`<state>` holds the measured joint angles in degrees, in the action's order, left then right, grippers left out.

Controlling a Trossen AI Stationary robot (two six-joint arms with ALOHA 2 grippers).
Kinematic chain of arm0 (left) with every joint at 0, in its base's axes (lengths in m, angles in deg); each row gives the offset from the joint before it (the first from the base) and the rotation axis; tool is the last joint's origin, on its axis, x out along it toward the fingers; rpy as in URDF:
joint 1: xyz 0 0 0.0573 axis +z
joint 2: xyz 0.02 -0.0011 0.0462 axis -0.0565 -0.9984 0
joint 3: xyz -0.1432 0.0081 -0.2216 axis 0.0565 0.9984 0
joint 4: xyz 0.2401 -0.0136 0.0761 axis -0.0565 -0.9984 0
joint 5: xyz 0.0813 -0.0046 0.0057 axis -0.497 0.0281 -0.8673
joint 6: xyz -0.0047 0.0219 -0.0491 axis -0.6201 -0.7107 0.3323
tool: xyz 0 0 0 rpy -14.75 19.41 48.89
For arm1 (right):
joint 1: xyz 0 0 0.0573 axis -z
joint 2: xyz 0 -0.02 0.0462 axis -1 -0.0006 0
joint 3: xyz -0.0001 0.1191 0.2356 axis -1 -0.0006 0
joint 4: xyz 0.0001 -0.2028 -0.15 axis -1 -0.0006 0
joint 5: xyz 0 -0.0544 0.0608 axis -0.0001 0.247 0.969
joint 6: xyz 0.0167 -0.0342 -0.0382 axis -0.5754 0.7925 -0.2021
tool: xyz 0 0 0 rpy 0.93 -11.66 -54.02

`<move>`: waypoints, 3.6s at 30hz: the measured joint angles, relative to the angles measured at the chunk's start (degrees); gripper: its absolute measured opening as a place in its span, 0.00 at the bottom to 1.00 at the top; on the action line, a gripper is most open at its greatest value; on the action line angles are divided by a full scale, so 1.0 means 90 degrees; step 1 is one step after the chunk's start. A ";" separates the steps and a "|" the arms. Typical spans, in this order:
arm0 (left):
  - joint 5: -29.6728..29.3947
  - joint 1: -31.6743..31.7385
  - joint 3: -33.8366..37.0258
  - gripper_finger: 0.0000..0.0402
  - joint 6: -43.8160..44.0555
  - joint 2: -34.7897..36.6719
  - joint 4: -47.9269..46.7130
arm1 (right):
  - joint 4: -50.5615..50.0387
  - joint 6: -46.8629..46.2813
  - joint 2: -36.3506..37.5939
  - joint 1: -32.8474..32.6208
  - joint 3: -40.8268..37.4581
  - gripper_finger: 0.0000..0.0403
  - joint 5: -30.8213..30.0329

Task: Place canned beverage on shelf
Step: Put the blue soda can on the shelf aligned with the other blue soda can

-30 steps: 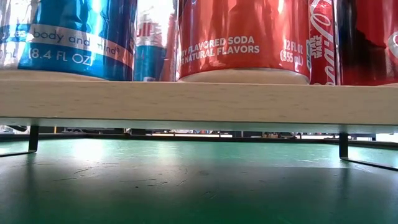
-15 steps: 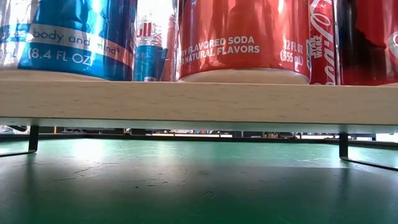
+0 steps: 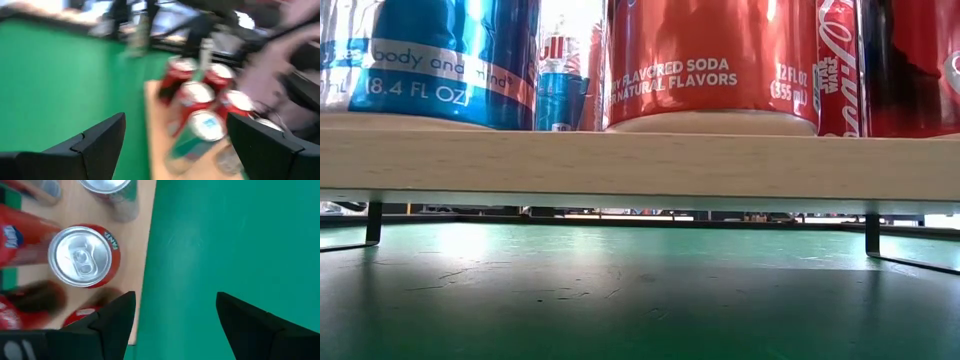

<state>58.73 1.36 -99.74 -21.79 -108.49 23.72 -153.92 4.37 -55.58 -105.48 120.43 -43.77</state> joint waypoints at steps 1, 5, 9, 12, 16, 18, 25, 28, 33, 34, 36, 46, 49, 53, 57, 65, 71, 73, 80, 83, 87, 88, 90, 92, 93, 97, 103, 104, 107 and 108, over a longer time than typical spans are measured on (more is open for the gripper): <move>0.0170 -0.0149 0.0000 0.82 -0.0160 -0.0182 0.0267 | 0.0002 -0.0262 0.0109 -0.0045 -0.0045 0.75 0.0033; 0.0589 -0.0801 -0.0212 0.82 -0.0793 -0.0845 0.0794 | -0.0065 -0.1000 0.0477 -0.0273 -0.0220 0.75 -0.0201; 0.0588 -0.1276 -0.0434 0.82 -0.1237 -0.1352 0.0800 | -0.0076 -0.1516 0.0841 -0.0519 -0.0654 0.75 -0.0542; 0.0318 -0.1450 -0.0529 0.82 -0.1383 -0.1732 0.0873 | -0.0048 -0.1873 0.1189 -0.0695 -0.1142 0.75 -0.0831; 0.0071 -0.1527 -0.0529 0.82 -0.1457 -0.2217 0.1236 | 0.0029 -0.2324 0.1560 -0.0918 -0.1830 0.75 -0.0929; 0.0057 -0.1547 -0.0517 0.82 -0.1455 -0.2441 0.1443 | 0.0089 -0.2485 0.1680 -0.1004 -0.2199 0.75 -0.0932; -0.0223 -0.1552 -0.0520 0.82 -0.1566 -0.2884 0.1719 | 0.0420 -0.2884 0.2098 -0.1364 -0.3384 0.75 -0.0909; -0.0233 -0.1553 -0.0520 0.82 -0.1523 -0.2996 0.1710 | 0.0646 -0.3006 0.2235 -0.1489 -0.3661 0.75 -0.0913; -0.0295 -0.1570 -0.0520 0.82 -0.1506 -0.3177 0.1621 | 0.0823 -0.3025 0.2425 -0.1666 -0.3749 0.75 -0.1163; -0.0303 -0.1570 -0.0520 0.82 -0.1506 -0.3179 0.1555 | 0.0845 -0.3034 0.2466 -0.1687 -0.3749 0.75 -0.1216; -0.0321 -0.1569 -0.0522 0.82 -0.1506 -0.3172 0.1473 | 0.0879 -0.3048 0.2552 -0.1699 -0.3749 0.75 -0.1310; -0.0376 -0.1567 -0.0520 0.82 -0.1547 -0.3167 0.1327 | 0.0975 -0.3255 0.2757 -0.1676 -0.3749 0.75 -0.1651; -0.0372 -0.1567 -0.0522 0.82 -0.1548 -0.3167 0.1327 | 0.1005 -0.3256 0.2764 -0.1670 -0.3749 0.75 -0.1686; -0.0370 -0.1567 -0.0521 0.79 -0.1619 -0.3167 0.1329 | 0.1055 -0.3256 0.2764 -0.1650 -0.3749 0.75 -0.1702; -0.0261 -0.1582 -0.0521 0.70 -0.1752 -0.3167 0.1327 | 0.1154 -0.3287 0.2764 -0.1623 -0.3749 0.75 -0.1721; -0.0225 -0.1582 -0.0520 0.55 -0.1707 -0.3167 0.1332 | 0.1195 -0.3460 0.2764 -0.1592 -0.3749 0.75 -0.1721; -0.0560 -0.1582 -0.0522 0.57 -0.0987 -0.3161 0.1342 | 0.1192 -0.3474 0.2764 -0.1592 -0.3749 0.75 -0.1721; -0.0725 -0.1590 -0.0522 0.58 -0.0623 -0.3157 0.1342 | 0.1192 -0.3474 0.2764 -0.1592 -0.3749 0.75 -0.1721; -0.1632 -0.1948 -0.0529 0.55 0.0077 -0.3153 0.1271 | 0.1171 -0.3469 0.2761 -0.1592 -0.3749 0.75 -0.1719; -0.2046 -0.2180 -0.0529 0.55 0.0073 -0.3150 0.1181 | 0.1171 -0.3465 0.2761 -0.1590 -0.3749 0.75 -0.1719; -0.2755 -0.2486 -0.0529 0.56 0.0179 -0.3150 0.1206 | 0.1173 -0.3457 0.2761 -0.1529 -0.3749 0.75 -0.1719; -0.2954 -0.2561 -0.0529 0.56 0.0235 -0.3150 0.1204 | 0.1172 -0.3459 0.2761 -0.1509 -0.3749 0.75 -0.1719; -0.3358 -0.2690 -0.0527 0.56 0.0379 -0.3152 0.1184 | 0.1173 -0.3457 0.2759 -0.1463 -0.3749 0.75 -0.1719; -0.3658 -0.2795 -0.0524 0.55 0.0560 -0.3156 0.1174 | 0.1173 -0.3457 0.2759 -0.1423 -0.3749 0.75 -0.1719; -0.3779 -0.2849 -0.0522 0.55 0.0644 -0.3157 0.1172 | 0.1173 -0.3457 0.2759 -0.1409 -0.3749 0.75 -0.1719; -0.4199 -0.3024 -0.0517 0.55 0.0839 -0.3162 0.1159 | 0.1173 -0.3426 0.2759 -0.1335 -0.3749 0.75 -0.1719; -0.4433 -0.3131 -0.0603 0.56 0.0913 -0.3164 0.1122 | 0.1174 -0.3344 0.2759 -0.1237 -0.3749 0.75 -0.1716; -0.4449 -0.3131 -0.0607 0.56 0.0924 -0.3164 0.1128 | 0.1175 -0.3301 0.2759 -0.1218 -0.3749 0.75 -0.1717; -0.4448 -0.3130 -0.0610 0.56 0.0970 -0.3164 0.1121 | 0.1173 -0.3234 0.2759 -0.1216 -0.3749 0.75 -0.1716; -0.4448 -0.3129 -0.0610 0.56 0.0990 -0.3164 0.1122 | 0.1173 -0.3231 0.2759 -0.1214 -0.3749 0.75 -0.1716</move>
<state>18.69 -26.80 -105.23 -12.88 -136.97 33.82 -143.36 -24.70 -30.75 -116.40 86.69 -59.21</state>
